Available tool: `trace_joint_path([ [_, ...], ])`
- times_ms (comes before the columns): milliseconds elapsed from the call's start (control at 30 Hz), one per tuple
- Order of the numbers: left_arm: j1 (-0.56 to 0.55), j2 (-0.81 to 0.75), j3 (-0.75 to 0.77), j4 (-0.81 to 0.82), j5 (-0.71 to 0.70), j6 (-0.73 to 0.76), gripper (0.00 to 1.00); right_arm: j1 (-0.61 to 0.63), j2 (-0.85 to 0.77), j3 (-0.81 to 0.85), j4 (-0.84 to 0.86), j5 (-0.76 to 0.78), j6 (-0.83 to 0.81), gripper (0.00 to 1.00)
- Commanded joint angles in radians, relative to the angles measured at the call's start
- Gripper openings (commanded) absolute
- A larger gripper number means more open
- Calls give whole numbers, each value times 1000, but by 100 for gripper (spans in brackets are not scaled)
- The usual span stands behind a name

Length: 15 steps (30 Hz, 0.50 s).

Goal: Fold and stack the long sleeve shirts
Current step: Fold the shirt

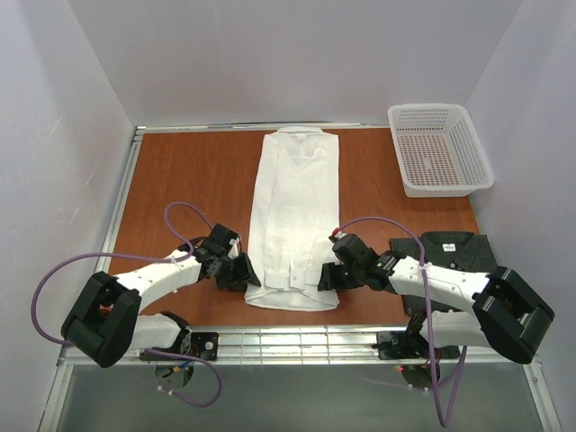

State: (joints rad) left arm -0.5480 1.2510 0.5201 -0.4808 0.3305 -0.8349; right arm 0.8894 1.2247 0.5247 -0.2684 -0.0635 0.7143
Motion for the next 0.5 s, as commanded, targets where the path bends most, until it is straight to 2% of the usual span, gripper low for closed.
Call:
trace_joint_path([
  [0,-21,31,-43,-44,-13,-6,37,2,32,-43,-3,-55,22,48],
  [33,-20,24,-42,-47,-13,-4,34,2,29,-42,-5,-56,19,43],
  [67,-20,22,-40,-48,-11,-4,26,2,30,-42,-5,-56,14,34],
  [133,-20,10,-28,-58,-11,-6,19,0,27,-42,-9,-61,2,22],
  [167,-21,4,-25,-62,-8,-4,13,2,25,-40,-12,-64,-6,12],
  [233,-20,-10,-16,-76,-5,-3,4,2,12,-32,-48,-64,-32,3],
  [267,-20,-25,-12,-94,-2,0,1,2,6,-28,-60,-65,-42,1],
  [467,-20,-105,47,-185,19,8,0,-9,-97,24,-163,-68,-107,1],
])
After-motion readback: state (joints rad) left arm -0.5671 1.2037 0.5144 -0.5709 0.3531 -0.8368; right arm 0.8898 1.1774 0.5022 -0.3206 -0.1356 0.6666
